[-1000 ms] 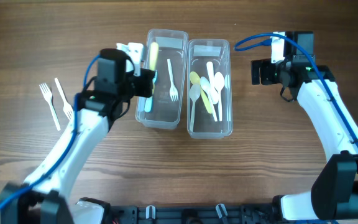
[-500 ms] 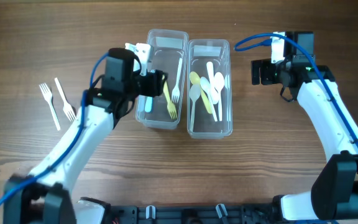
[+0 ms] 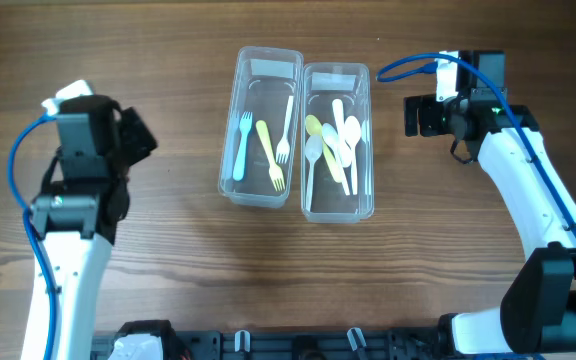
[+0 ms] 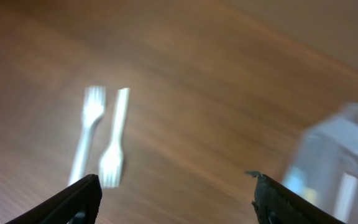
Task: Pack container
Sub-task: 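Carry yellow fork with left gripper and drop into left container, then lower left gripper to remaining white forks and grasp one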
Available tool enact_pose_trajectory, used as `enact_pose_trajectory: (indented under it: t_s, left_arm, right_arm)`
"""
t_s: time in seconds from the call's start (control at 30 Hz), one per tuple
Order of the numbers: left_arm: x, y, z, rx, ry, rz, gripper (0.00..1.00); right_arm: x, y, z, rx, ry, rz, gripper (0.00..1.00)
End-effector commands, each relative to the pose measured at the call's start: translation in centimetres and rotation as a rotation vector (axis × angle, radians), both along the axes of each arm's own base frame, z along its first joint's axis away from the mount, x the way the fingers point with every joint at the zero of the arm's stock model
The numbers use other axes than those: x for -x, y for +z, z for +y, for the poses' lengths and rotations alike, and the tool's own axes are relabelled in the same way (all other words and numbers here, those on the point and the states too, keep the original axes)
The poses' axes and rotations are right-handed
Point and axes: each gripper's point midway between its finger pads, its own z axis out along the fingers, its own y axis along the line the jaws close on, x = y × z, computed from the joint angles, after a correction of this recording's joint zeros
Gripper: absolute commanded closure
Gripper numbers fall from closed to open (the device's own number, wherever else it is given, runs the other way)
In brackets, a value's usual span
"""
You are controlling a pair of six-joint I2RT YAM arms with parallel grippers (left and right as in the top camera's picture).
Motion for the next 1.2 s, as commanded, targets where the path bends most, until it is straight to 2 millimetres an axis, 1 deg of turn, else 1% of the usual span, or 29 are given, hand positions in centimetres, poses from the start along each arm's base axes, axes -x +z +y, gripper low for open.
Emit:
enact_pose_trajectory:
  t_s: [0.0, 0.13, 0.17, 0.33, 0.4, 0.5, 0.57, 0.63, 0.7, 0.87, 1.03, 1.1, 1.17]
  left_arm:
    - [0.6, -2.7, 4.2, -0.004, 0.159, 0.094, 0.19]
    - [0.4, -6.0, 6.3, 0.016, 0.223, 0.188, 0.16]
    - [0.3, -7.2, 6.7, 0.041, 0.244, 0.212, 0.16]
    - [-1.2, -12.0, 7.2, 0.146, 0.236, 0.287, 0.17]
    - [-1.7, -13.6, 7.6, 0.161, 0.242, 0.311, 0.17]
    - [-2.3, -15.5, 7.9, 0.171, 0.244, 0.331, 0.21]
    - [-3.0, -16.6, 7.7, 0.190, 0.226, 0.334, 0.25]
    - [-3.5, -17.6, 7.5, 0.206, 0.213, 0.336, 0.26]
    - [-3.8, -18.1, 7.6, 0.205, 0.213, 0.336, 0.26]
    - [-4.7, -18.4, 7.9, 0.199, 0.212, 0.309, 0.30]
    - [-5.1, -19.1, 8.0, 0.196, 0.207, 0.308, 0.40]
    - [-5.2, -19.7, 8.0, 0.181, 0.183, 0.324, 0.41]
    - [-5.1, -20.6, 8.1, 0.175, 0.173, 0.345, 0.40]
  right_arm:
    - [-0.1, 0.3, -0.3, 0.018, -0.002, -0.012, 0.00]
    - [-0.1, 0.3, -0.3, 0.019, -0.002, -0.012, 0.00]
    - [-0.1, 0.3, -0.3, 0.018, -0.002, -0.012, 0.00]
    - [-0.1, 0.3, -0.3, 0.018, -0.002, -0.012, 0.00]
    - [-0.1, 0.3, -0.3, 0.019, -0.002, -0.012, 0.00]
    - [-0.1, 0.3, -0.3, 0.019, -0.002, -0.012, 0.00]
    - [-0.1, 0.3, -0.3, 0.018, -0.002, -0.012, 0.00]
    - [-0.1, 0.3, -0.3, 0.019, -0.002, -0.012, 0.00]
    - [-0.1, 0.3, -0.3, 0.019, -0.002, -0.012, 0.00]
    - [-0.1, 0.3, -0.3, 0.019, -0.002, -0.012, 0.00]
    - [-0.1, 0.3, -0.3, 0.018, -0.002, -0.012, 0.00]
    - [-0.1, 0.3, -0.3, 0.018, -0.002, -0.012, 0.00]
    - [-0.1, 0.3, -0.3, 0.019, -0.002, -0.012, 0.00]
